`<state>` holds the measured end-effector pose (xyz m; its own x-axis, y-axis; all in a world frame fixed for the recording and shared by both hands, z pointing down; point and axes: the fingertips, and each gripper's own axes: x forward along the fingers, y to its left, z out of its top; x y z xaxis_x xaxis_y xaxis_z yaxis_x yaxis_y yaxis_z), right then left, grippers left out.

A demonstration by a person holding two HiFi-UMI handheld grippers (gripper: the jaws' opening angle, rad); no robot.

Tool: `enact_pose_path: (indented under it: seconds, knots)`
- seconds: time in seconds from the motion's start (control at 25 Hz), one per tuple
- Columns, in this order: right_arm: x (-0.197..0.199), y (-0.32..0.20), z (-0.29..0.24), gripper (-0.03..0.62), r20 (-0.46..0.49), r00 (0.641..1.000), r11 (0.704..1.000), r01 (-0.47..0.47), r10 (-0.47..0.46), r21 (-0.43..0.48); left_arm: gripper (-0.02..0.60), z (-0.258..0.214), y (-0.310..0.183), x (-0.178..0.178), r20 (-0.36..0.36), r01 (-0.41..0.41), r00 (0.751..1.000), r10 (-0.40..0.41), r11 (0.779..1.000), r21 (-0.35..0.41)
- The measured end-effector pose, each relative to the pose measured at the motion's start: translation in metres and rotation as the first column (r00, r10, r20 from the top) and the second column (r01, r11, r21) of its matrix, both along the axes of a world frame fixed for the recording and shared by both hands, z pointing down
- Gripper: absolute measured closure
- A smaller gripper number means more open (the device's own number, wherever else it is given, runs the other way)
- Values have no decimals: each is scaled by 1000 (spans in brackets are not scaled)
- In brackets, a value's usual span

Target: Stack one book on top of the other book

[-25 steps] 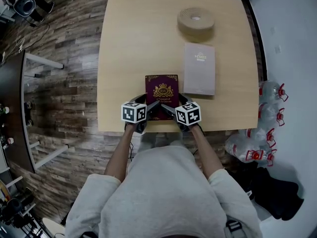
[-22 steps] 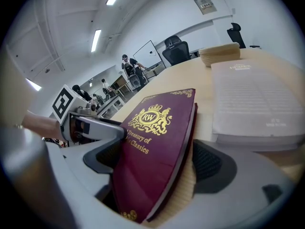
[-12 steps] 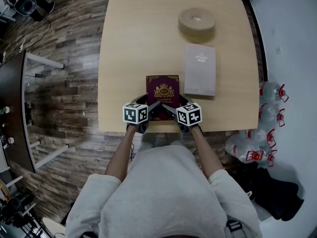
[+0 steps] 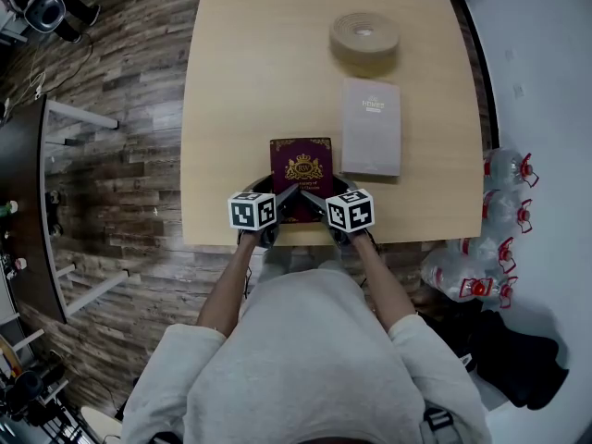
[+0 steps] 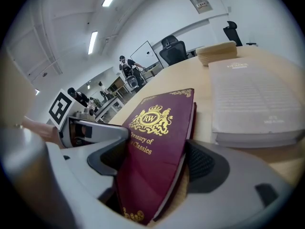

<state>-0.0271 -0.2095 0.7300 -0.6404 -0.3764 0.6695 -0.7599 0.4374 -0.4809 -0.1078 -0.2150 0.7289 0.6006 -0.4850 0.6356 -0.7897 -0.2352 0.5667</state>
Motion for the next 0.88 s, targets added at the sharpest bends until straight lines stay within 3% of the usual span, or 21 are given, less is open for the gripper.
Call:
enact_pose_path:
  seconds: [0.88]
  knots:
    - [7, -5, -8, 243, -30, 998, 998, -59, 59, -21, 227, -6, -7, 2, 32, 49, 998, -49, 999, -7]
